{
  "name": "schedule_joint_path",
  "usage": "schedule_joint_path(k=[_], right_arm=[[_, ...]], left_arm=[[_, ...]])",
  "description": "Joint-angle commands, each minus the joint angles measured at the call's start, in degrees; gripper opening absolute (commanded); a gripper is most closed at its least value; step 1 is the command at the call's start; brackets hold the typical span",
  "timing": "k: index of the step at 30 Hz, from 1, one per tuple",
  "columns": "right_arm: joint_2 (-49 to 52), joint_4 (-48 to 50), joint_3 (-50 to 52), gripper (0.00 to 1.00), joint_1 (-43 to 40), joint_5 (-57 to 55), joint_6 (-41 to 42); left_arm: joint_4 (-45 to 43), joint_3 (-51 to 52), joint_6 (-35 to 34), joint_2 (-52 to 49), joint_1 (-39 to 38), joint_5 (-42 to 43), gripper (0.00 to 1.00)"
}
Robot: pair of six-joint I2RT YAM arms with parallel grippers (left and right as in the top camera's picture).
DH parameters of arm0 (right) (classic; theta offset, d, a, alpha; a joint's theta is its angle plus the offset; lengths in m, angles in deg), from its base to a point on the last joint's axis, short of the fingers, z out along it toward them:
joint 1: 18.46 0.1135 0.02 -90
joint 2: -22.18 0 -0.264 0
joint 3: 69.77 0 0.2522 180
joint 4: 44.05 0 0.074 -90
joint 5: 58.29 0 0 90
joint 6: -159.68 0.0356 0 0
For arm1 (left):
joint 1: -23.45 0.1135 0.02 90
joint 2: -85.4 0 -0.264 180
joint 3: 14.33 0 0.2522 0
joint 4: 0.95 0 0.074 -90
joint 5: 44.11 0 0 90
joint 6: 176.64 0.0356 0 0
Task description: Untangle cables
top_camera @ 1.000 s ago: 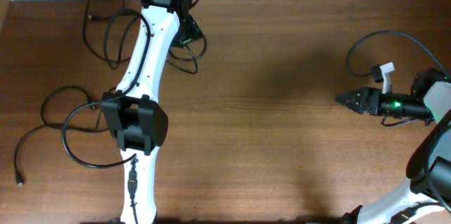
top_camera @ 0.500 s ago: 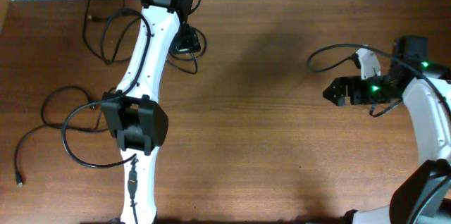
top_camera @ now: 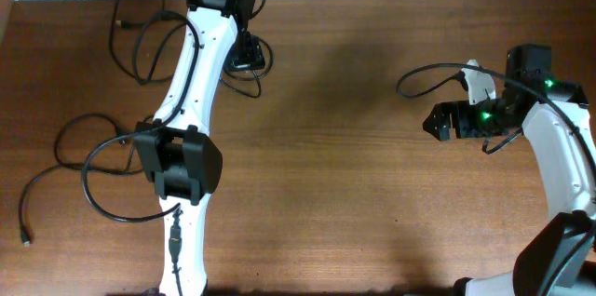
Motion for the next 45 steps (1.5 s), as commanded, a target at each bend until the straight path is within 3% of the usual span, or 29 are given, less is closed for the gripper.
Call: schedule_joint_path(k=[1,28,31,36,40,45], right_arm=[[-0.26,0.20,-0.81,0.99,0.28,-0.92,0.28],[-0.26,0.20,-0.81,0.99,0.28,-0.92,0.28],[-0.26,0.20,-0.81,0.99,0.28,-0.92,0.28],[-0.26,0.20,-0.81,0.99,0.28,-0.92,0.28],[-0.26,0.20,-0.81,0.99,0.28,-0.92,0.28],[-0.26,0.20,-0.81,0.99,0.28,-0.92,0.28]], left_arm=[[0.13,0.31,0.72,-0.20,0.00,-0.24,0.99],[1.73,0.31,0.68,-0.17,-0.66,0.76,0.99],[1.22,0.31,3.67,0.85,-2.84,-5.09,0.99],[-4.24,0.33,4.09,4.46,-3.08,-2.71,0.99],[-9.92,0.70,13.03,7.65,-3.15,1.11,0.99],[-19.56,11.04,14.56,15.76,-2.99,2.67,0.99]])
